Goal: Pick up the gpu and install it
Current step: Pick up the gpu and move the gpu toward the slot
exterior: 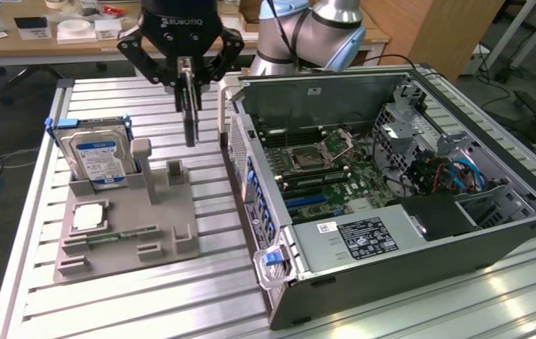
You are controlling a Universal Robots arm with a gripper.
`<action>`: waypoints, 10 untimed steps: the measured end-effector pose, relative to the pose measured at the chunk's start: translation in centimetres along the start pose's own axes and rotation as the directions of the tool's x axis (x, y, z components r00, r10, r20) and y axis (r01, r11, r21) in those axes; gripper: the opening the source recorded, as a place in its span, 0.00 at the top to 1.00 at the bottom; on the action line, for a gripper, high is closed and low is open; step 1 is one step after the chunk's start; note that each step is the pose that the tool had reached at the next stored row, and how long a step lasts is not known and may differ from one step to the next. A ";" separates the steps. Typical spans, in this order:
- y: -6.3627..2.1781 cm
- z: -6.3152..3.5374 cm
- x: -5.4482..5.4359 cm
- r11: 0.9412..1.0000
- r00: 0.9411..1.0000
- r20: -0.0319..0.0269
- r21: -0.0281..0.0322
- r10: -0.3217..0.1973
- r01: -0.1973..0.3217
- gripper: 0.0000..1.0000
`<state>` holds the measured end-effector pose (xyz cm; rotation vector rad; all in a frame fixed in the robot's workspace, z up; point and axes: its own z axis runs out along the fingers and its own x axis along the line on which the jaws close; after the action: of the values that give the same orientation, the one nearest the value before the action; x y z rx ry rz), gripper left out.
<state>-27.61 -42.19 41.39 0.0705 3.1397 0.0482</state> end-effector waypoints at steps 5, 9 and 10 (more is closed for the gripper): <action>0.08 -0.01 -1.7 1.000 1.000 0.000 0.000 0.000 0.000 0.72; 0.13 0.00 -3.0 1.000 1.000 0.000 0.000 0.000 0.000 0.72; 0.14 0.00 -3.3 1.000 1.000 0.000 0.000 0.000 0.000 0.72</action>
<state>-24.34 -42.19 41.39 0.0703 3.1398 0.0481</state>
